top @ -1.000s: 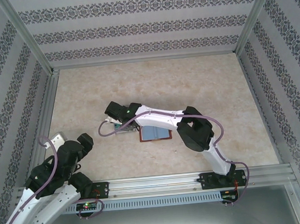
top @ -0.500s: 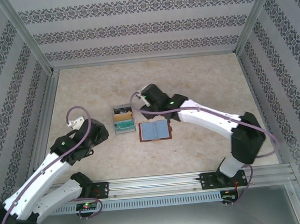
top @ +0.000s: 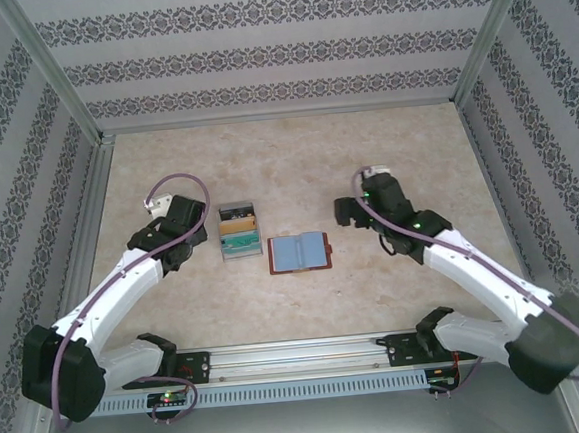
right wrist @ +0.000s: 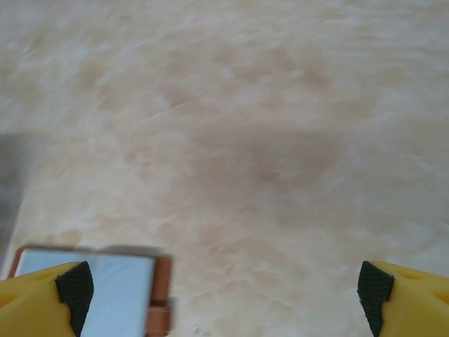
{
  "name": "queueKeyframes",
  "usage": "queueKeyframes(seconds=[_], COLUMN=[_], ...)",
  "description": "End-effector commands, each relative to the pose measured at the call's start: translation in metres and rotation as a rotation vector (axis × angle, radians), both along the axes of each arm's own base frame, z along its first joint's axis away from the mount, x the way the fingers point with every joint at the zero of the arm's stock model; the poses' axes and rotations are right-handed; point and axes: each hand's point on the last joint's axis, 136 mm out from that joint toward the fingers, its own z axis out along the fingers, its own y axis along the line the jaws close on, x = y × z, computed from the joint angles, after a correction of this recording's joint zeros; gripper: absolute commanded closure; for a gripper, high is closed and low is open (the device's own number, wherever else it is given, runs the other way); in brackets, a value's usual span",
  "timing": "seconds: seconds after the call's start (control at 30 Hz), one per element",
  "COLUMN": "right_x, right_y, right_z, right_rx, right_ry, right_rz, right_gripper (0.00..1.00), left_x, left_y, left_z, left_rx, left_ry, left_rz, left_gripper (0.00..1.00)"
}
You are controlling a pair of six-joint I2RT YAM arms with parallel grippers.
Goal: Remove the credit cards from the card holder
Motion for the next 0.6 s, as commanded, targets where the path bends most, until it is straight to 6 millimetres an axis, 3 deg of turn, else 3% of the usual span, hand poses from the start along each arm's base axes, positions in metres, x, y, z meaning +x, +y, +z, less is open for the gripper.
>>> queueKeyframes(seconds=[0.0,0.07,0.23,0.3,0.43,0.57], right_x=[0.004,0.006,0.025,0.031,0.062,0.088], right_y=[-0.046,-0.069,-0.093,-0.11,-0.118,-0.125], right_z=[-0.002,-0.008,-0.014,-0.02,-0.025,-0.044], right_rx=[-0.001,-0.004,-0.087,-0.094,-0.163,-0.272], right_ry=[-0.058,-0.092,-0.288,-0.283,-0.239,-0.202], right_rz=[-0.183,-0.248,-0.239,-0.309,-0.289,-0.281], right_gripper=[0.02,0.02,0.02,0.02,0.02,0.02], left_x=[0.026,0.038,0.063,0.077,0.114,0.135], left_y=[0.021,0.02,0.043,0.049,0.051,0.068], left_z=[0.005,-0.001,-0.008,-0.013,-0.013,-0.019], left_rx=[0.119,0.116,0.141,0.107,0.135,0.174], left_ry=[-0.099,-0.1,-0.151,-0.143,-0.168,-0.136], left_rz=[0.028,-0.008,0.074,0.085,0.035,0.047], left_gripper=[0.01,0.01,0.01,0.01,0.01,0.01])
